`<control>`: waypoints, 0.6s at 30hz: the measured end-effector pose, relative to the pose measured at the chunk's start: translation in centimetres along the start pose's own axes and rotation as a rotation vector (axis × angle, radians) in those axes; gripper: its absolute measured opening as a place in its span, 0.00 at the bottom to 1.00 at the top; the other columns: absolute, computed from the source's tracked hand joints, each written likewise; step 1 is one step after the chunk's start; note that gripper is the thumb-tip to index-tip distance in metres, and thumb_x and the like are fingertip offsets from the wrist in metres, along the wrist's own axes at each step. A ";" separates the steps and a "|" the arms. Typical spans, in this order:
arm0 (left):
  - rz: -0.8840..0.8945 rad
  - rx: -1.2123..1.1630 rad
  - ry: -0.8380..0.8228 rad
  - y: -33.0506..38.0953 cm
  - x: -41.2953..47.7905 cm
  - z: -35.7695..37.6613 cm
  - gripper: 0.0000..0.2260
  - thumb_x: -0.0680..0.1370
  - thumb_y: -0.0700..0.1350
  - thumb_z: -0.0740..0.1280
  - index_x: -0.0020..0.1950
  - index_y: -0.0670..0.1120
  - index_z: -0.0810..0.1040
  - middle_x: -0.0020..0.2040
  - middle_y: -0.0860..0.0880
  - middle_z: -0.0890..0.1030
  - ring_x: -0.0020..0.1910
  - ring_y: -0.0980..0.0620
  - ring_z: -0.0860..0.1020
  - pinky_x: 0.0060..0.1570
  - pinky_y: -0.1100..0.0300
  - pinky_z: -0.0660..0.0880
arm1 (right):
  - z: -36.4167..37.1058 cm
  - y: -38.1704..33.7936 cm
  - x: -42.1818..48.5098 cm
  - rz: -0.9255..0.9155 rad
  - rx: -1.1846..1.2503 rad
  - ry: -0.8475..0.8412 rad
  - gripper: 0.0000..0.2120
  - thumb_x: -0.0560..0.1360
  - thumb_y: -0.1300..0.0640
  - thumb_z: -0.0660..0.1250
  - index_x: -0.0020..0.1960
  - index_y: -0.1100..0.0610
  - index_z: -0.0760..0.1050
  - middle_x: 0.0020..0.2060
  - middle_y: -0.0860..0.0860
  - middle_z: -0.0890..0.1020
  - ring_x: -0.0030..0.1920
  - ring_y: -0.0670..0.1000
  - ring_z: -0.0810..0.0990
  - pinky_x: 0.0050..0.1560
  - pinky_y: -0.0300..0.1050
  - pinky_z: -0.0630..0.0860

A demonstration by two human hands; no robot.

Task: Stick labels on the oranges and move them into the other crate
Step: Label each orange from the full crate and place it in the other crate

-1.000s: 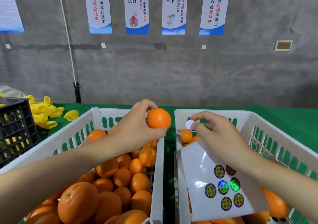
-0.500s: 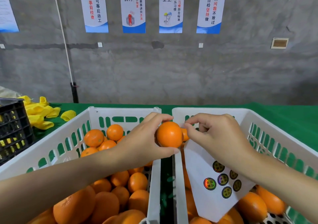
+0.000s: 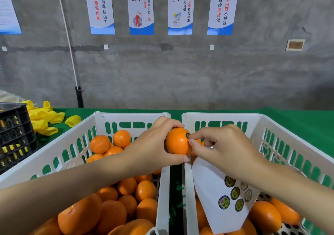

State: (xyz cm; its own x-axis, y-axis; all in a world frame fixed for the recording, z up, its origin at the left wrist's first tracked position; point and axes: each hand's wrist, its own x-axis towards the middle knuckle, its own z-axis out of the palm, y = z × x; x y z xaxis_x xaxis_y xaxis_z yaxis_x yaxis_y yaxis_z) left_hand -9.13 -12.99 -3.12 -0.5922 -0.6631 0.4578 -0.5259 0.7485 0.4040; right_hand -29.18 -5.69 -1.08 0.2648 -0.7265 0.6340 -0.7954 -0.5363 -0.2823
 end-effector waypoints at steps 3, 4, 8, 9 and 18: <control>-0.001 0.000 0.004 0.0 0.0 0.0 0.32 0.70 0.62 0.76 0.68 0.63 0.64 0.60 0.64 0.66 0.58 0.62 0.72 0.50 0.69 0.75 | -0.1 0.1 0.1 0.006 0.029 -0.041 0.10 0.75 0.51 0.68 0.52 0.51 0.86 0.25 0.45 0.75 0.30 0.48 0.77 0.38 0.51 0.77; -0.006 -0.002 0.006 0.0 0.0 0.0 0.32 0.70 0.62 0.76 0.68 0.63 0.64 0.60 0.64 0.66 0.58 0.61 0.72 0.50 0.69 0.75 | -0.2 0.1 0.2 0.010 0.037 -0.058 0.11 0.75 0.50 0.68 0.53 0.50 0.85 0.25 0.43 0.74 0.31 0.47 0.76 0.38 0.50 0.77; -0.012 -0.009 0.002 0.1 0.1 0.0 0.31 0.70 0.62 0.76 0.68 0.63 0.65 0.59 0.64 0.66 0.57 0.61 0.73 0.48 0.70 0.74 | -0.6 -0.1 0.2 0.007 0.064 -0.094 0.12 0.75 0.48 0.67 0.55 0.48 0.85 0.26 0.44 0.78 0.33 0.47 0.77 0.35 0.48 0.76; -0.011 -0.010 -0.004 0.2 0.1 0.0 0.30 0.71 0.62 0.75 0.68 0.63 0.65 0.60 0.64 0.66 0.57 0.61 0.73 0.48 0.69 0.75 | -0.6 -0.2 0.2 0.005 0.072 -0.096 0.12 0.75 0.47 0.66 0.53 0.47 0.85 0.27 0.46 0.79 0.33 0.48 0.77 0.35 0.48 0.76; -0.024 -0.007 -0.049 0.3 0.2 -0.2 0.30 0.71 0.62 0.75 0.68 0.62 0.64 0.60 0.63 0.66 0.58 0.59 0.73 0.49 0.68 0.76 | -0.4 -0.1 0.2 0.103 0.083 -0.063 0.16 0.75 0.45 0.59 0.52 0.45 0.84 0.25 0.48 0.78 0.29 0.50 0.75 0.32 0.50 0.75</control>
State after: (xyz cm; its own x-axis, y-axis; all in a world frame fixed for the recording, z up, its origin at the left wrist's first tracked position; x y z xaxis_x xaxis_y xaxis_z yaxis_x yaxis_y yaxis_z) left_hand -9.24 -12.91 -2.77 -0.6088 -0.6799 0.4088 -0.5358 0.7323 0.4202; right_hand -29.25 -5.61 -0.57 0.2199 -0.8038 0.5527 -0.7732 -0.4891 -0.4036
